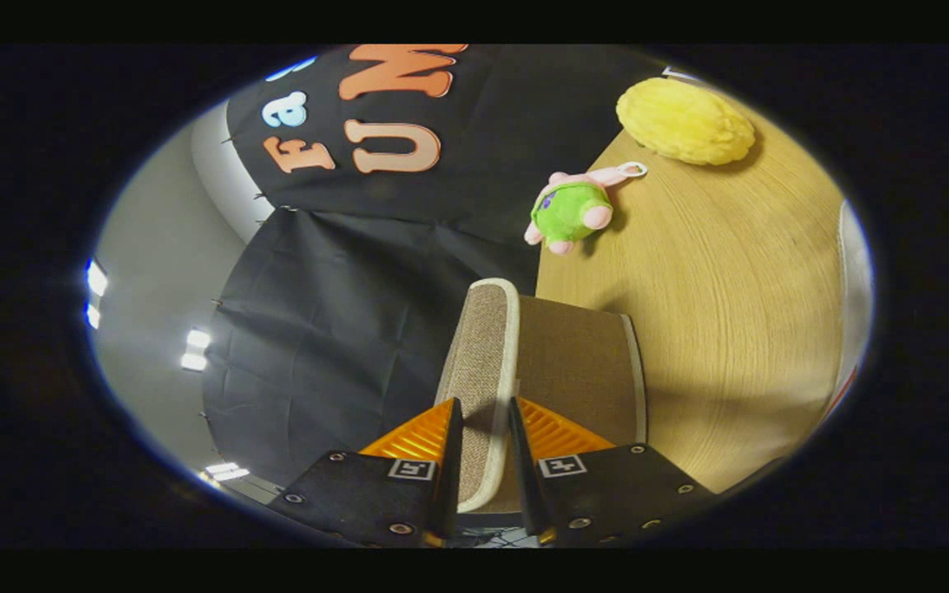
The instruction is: Open the storage box then place both shoes into the box .Put the left shoe in first, then the right shoe, with the right side of both shoes facing outward in a uniform manner.
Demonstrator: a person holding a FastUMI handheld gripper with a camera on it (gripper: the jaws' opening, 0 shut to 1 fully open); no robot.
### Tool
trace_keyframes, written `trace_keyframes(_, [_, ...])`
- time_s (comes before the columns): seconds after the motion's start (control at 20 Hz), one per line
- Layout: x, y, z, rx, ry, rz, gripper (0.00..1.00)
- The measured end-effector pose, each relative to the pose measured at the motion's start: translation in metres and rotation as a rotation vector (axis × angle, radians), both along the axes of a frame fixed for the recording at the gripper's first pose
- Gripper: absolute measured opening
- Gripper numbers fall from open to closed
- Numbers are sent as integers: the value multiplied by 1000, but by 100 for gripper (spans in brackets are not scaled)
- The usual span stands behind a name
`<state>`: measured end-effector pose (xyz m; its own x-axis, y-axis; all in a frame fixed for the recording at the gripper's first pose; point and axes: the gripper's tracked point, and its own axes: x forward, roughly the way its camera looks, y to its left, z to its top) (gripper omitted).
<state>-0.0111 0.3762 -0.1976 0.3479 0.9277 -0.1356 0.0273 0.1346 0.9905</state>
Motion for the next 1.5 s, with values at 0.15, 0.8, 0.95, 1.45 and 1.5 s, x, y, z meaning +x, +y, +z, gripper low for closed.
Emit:
trace_keyframes(0.15, [-4, 5, 11, 30, -11, 11, 27])
trace_keyframes(0.8, [-8, 9, 34, 45, -75, 12, 1])
trace_keyframes(0.95, [-9, 12, 38, 5, -96, 24, 1])
trace_keyframes(1.45, [-2, 24, 45, -36, -29, -36, 18])
trace_keyframes(1.5, [-1, 28, 40, -66, -22, -36, 22])
